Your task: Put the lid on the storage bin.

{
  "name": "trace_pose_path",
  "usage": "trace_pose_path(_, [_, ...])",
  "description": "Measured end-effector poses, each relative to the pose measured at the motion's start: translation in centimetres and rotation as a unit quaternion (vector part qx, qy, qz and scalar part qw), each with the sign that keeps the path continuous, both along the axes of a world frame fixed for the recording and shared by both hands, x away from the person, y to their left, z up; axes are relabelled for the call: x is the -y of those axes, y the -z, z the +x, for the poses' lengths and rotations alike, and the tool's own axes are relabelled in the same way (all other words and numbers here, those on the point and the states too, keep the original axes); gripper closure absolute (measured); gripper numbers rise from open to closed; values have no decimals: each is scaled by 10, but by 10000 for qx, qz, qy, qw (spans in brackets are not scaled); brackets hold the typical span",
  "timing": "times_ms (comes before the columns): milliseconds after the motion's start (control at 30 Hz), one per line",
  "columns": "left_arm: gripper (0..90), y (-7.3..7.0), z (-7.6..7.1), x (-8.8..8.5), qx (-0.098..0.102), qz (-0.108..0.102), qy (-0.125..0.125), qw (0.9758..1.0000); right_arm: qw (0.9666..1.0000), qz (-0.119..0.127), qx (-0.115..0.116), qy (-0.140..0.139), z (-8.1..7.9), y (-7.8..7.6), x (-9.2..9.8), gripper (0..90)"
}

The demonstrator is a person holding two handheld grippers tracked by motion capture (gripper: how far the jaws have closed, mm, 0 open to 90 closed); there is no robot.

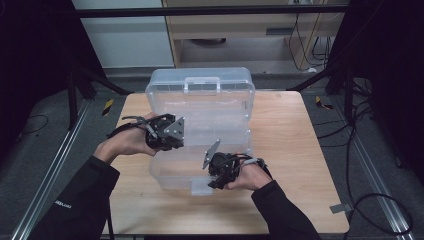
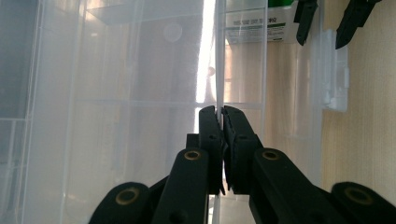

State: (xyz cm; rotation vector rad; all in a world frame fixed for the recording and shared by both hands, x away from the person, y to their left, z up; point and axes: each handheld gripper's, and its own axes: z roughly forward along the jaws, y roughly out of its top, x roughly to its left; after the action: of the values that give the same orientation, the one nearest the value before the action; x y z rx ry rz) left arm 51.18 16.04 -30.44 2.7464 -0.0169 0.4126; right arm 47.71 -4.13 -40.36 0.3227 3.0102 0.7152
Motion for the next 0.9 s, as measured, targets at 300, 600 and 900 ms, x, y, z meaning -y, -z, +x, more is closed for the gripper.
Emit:
trace_pose_path(300, [862,1,1,1,133,-37,161,9998,9969,725,206,229,-7,-18,23,645])
trace_pose_path(600, [859,1,1,1,110,-25,135,9998,9826,1476,533,997,-10,-32,67,775])
trace_pose_path(900, [855,0,1,2,108,-19,119,9999,9723,1799,592,1372,-14,-36,97,885])
